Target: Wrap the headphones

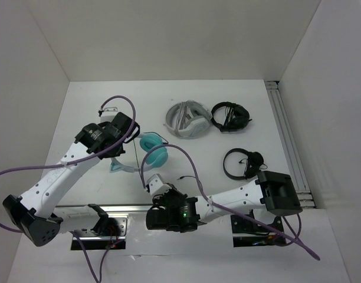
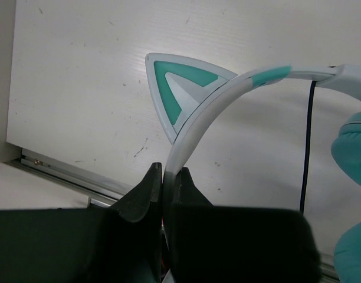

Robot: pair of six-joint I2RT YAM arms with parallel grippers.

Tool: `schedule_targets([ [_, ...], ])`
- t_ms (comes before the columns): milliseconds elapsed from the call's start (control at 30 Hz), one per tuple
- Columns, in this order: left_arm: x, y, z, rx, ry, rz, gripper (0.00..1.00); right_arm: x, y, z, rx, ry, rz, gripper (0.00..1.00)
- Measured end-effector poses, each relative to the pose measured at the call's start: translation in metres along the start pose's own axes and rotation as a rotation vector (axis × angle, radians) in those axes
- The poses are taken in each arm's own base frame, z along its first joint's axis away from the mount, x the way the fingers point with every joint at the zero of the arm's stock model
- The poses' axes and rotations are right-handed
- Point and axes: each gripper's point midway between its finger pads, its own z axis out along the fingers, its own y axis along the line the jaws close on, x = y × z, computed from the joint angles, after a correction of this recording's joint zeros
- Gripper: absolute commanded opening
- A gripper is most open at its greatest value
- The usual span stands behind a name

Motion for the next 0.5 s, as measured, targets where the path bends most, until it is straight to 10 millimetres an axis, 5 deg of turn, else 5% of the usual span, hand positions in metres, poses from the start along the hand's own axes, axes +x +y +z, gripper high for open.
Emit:
schedule_targets([
  [167, -0.017, 0.012, -0.002, -0.001, -0.058, -0.095, 0.00, 0.014, -0.006, 0.009, 0.037, 0.045, -0.001, 0.00],
  [500, -0.030, 0.048, -0.006, -0.058, -0.070, -0.149, 0.00, 0.048, 0.031, 0.027, 0.009, 0.115, -0.046, 0.00],
])
